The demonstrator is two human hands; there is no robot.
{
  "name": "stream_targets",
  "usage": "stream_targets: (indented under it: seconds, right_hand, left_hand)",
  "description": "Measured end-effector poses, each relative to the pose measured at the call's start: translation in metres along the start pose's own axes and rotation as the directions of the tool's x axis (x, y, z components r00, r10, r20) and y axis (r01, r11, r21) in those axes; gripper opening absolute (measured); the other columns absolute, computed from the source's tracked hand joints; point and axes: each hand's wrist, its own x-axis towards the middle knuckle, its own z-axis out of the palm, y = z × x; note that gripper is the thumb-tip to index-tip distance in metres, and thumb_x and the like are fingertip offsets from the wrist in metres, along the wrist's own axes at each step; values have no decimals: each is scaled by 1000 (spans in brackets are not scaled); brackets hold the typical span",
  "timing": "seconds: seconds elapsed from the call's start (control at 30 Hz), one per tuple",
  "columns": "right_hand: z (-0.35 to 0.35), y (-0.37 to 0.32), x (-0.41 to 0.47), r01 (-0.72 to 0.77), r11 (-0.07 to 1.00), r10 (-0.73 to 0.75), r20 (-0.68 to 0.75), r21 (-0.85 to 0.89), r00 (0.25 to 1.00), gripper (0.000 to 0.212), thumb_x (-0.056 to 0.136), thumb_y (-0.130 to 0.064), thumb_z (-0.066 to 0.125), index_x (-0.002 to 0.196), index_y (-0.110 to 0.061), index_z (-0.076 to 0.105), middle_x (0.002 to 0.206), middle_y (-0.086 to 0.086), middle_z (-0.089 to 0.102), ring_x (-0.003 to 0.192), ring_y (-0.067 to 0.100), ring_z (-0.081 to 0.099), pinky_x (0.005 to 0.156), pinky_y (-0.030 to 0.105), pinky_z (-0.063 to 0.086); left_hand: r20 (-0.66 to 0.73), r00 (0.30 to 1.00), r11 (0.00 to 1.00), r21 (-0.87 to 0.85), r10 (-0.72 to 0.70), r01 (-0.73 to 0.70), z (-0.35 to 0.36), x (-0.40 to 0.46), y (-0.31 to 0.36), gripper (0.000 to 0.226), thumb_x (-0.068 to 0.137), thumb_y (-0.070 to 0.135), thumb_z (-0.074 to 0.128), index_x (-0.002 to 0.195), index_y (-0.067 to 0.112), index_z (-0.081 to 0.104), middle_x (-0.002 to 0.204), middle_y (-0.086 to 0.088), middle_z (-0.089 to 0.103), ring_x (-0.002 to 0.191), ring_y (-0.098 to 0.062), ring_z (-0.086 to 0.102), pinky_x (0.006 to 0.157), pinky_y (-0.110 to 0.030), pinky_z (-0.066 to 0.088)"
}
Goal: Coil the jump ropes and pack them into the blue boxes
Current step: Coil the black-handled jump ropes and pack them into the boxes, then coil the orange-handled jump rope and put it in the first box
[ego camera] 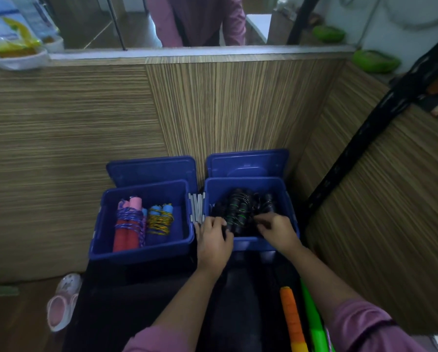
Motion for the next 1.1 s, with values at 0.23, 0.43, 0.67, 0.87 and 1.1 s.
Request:
stream_targets:
  seconds: [0.23, 0.43, 0.67, 0.87, 1.1]
  right_hand:
    - [-7, 35, -67, 90, 990, -116, -268, -107, 956, 29, 85, -8, 66, 114, -6, 67, 116, 11, 58, 109, 23, 56, 97, 30, 43]
    - [-4, 77, -129, -93, 990, 69, -210, -103, 975, 35, 81, -4, 65, 115, -2, 64, 116, 18, 55, 108, 33, 57, 99, 26, 36]
    - [2, 112, -163, -345, 919, 343, -46, -192, 938, 43, 84, -11, 63, 127, -10, 56, 127, 22, 47, 107, 37, 55, 95, 35, 44]
    - [2, 108, -165, -389, 912, 378, -103, -130, 920, 46, 84, -12, 63, 128, -15, 54, 110, 19, 57, 97, 35, 59, 77, 27, 42]
    - [10, 82, -168, -283, 959, 281, -234, 26, 931, 44, 69, -14, 71, 111, -4, 64, 102, 15, 60, 86, 31, 61, 76, 22, 39]
  left_hand:
    - [101, 963, 954, 144, 251, -264, 30, -58, 33, 48, 82, 42, 41, 123, 21, 56, 125, 2, 55, 121, -15, 51, 116, -57, 8]
    - [364, 905, 964, 60, 221, -260, 65, -116, 46, 46, 72, 44, 48, 113, 27, 61, 112, 3, 58, 100, -19, 63, 91, -48, 48]
    - [703, 703, 994, 75, -108, 77, 79, -147, 62, 60, 86, 41, 63, 139, 31, 38, 124, -11, 48, 113, -32, 55, 92, -36, 48]
    - [711, 662, 944, 8, -237, 329, 89, -154, 63, 69, 79, 22, 65, 139, 38, 37, 101, -12, 68, 95, -29, 65, 84, -35, 53]
    - [573, 701, 796, -133, -424, 590, 80, -131, 35, 70, 66, 21, 65, 130, 42, 45, 95, -15, 69, 88, -31, 67, 80, -39, 56]
